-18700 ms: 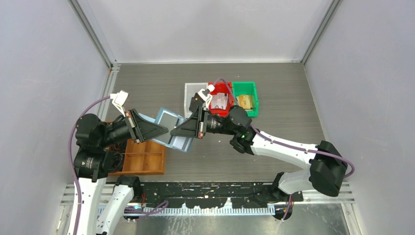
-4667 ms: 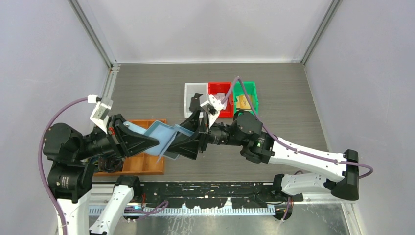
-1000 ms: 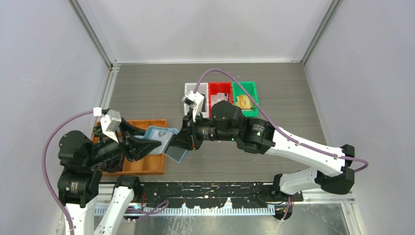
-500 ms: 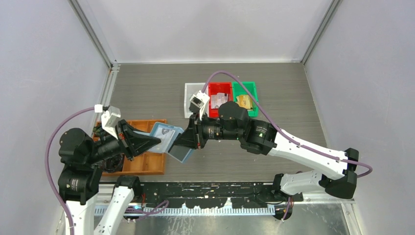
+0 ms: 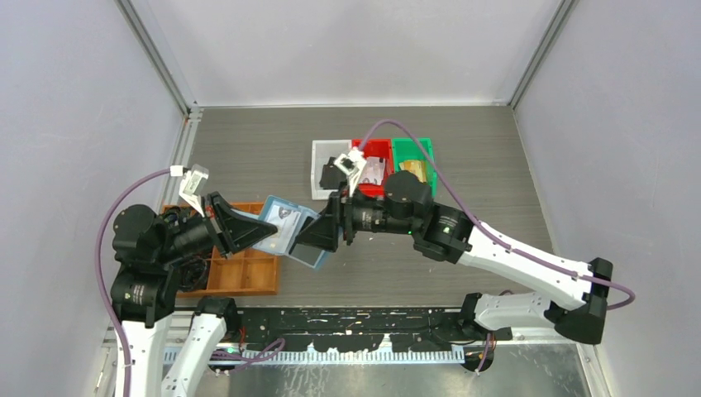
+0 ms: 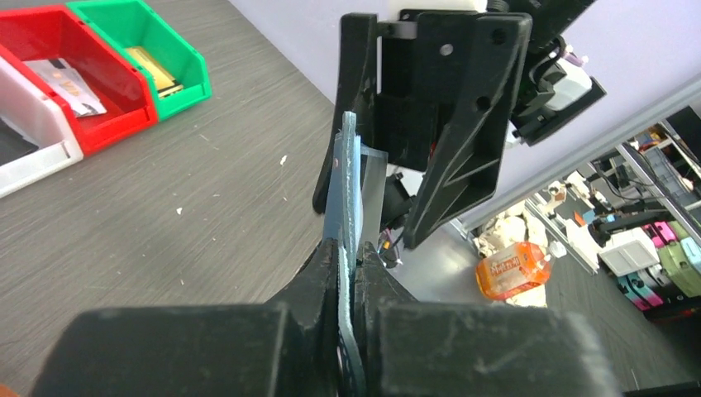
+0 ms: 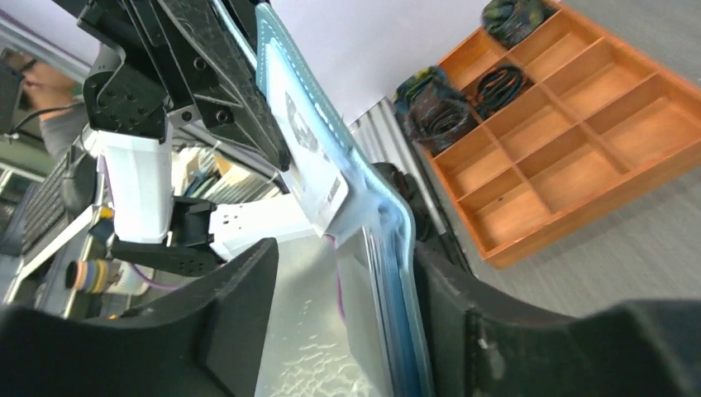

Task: Take the credit cards out of the card holder
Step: Remove the credit card from the card holder.

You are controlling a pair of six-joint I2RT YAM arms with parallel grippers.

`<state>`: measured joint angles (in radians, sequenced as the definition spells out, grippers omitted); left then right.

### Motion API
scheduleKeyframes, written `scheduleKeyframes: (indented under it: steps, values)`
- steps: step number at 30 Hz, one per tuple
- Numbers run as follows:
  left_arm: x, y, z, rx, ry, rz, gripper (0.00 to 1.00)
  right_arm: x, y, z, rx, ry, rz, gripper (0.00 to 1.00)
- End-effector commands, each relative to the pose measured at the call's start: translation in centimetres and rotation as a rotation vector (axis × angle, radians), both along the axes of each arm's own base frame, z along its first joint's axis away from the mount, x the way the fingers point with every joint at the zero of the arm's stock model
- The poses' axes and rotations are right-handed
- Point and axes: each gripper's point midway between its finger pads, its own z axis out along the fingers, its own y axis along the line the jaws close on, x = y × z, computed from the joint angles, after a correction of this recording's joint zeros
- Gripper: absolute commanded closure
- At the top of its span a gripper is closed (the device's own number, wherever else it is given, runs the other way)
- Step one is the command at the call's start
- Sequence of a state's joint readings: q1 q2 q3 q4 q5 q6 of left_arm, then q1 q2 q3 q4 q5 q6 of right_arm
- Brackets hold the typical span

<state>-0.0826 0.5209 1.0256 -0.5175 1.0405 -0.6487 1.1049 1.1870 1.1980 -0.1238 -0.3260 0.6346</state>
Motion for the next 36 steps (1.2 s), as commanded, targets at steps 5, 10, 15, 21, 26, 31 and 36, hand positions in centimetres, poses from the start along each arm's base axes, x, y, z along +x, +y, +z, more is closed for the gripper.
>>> scheduleKeyframes:
  steps: [5,10,15,21,26,31,36]
  values:
    - [4.0,1.8,-1.8,0.052,0.024,0.22,1.0,4.9,-8.4,7.8,0.335,-0.054,-0.361,0.28]
    - [6.4,3.6,-2.7,0.063,0.056,0.398,1.0,3.7,-8.0,8.3,0.391,0.032,-0.283,0.38]
    - [6.0,2.9,-2.2,0.013,0.114,0.358,1.0,2.5,-4.1,7.1,0.416,0.206,-0.09,0.47]
    - [4.4,2.0,-0.5,-0.04,0.127,0.284,1.0,2.6,-0.5,4.7,0.422,0.353,0.04,0.53]
    - [3.3,1.2,0.9,-0.076,0.123,0.211,1.0,2.7,0.5,3.4,0.395,0.385,0.066,0.54]
    - [2.9,0.9,1.8,-0.098,0.125,0.178,1.0,2.3,1.2,2.7,0.388,0.39,0.087,0.55]
    - [2.8,0.8,2.4,-0.113,0.132,0.168,1.0,2.1,1.9,2.6,0.403,0.412,0.124,0.58]
